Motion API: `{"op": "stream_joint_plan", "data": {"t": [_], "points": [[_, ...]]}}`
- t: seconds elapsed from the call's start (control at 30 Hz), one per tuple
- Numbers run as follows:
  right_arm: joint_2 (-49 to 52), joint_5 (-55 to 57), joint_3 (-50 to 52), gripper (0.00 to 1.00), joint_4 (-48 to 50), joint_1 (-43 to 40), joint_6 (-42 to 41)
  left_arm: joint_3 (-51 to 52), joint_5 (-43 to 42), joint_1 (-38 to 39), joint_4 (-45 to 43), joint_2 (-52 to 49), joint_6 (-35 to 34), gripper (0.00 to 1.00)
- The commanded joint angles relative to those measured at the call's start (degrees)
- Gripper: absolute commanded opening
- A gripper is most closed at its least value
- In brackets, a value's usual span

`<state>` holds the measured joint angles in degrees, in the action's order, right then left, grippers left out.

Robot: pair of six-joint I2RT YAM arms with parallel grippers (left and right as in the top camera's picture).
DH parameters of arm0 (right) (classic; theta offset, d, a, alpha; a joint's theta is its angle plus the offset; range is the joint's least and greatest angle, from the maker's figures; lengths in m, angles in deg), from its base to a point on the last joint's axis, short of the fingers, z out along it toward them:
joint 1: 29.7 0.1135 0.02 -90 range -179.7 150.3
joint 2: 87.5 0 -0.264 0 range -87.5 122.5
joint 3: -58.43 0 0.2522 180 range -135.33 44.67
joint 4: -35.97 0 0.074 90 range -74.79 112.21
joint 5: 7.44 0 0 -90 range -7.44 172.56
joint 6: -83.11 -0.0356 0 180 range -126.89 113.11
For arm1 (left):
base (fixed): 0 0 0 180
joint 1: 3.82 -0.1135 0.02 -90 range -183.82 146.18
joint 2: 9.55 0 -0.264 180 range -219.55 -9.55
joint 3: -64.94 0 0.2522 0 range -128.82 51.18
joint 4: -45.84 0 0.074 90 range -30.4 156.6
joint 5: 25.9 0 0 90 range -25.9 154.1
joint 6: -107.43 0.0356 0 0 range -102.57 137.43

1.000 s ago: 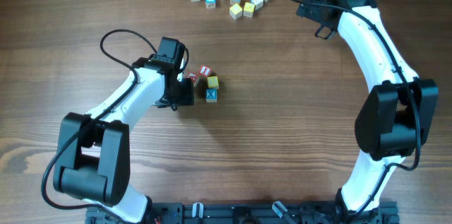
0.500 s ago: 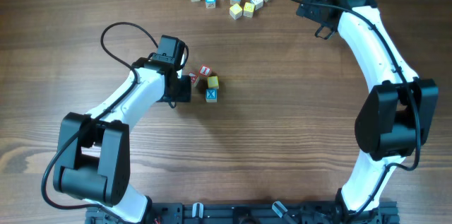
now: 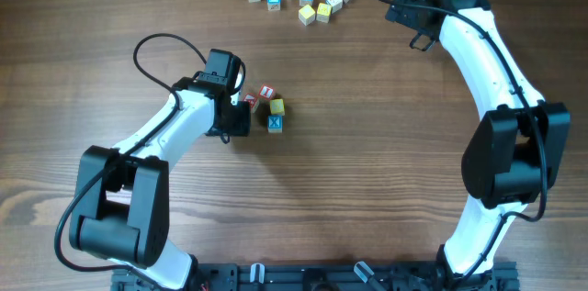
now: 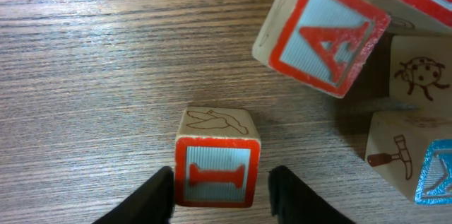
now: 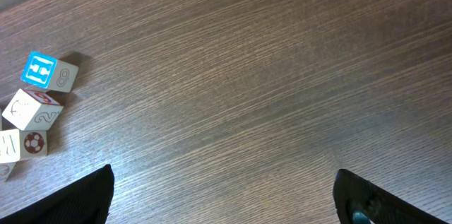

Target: Form a circle

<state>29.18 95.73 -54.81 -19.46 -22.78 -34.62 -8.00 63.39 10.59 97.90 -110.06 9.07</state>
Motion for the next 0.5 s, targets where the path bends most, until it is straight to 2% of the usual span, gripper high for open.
{"op": "stream_joint_plan", "data": {"t": [0.0,0.1,0.27,0.47], "points": [[-0.3,0.7,-0.2,1.0,0.1,0.2,0.7,0.5,2.7,0.0,-0.5,-0.2,0.7,0.55],[-0.3,0.7,-0.1,1.0,0.1,0.2,0.7,0.5,3.4,0.0,-1.1,-0.2,0.7,0.56],[-0.3,0.7,-0.2,1.0,0.1,0.2,0.7,0.5,2.6,0.0,-1.7,-0.2,0.7,0.37],[-0.3,0.7,-0.2,1.0,0.1,0.2,0.7,0.5,-2.9,0.0,-0.6,-0.2,0.7,0.36]]}}
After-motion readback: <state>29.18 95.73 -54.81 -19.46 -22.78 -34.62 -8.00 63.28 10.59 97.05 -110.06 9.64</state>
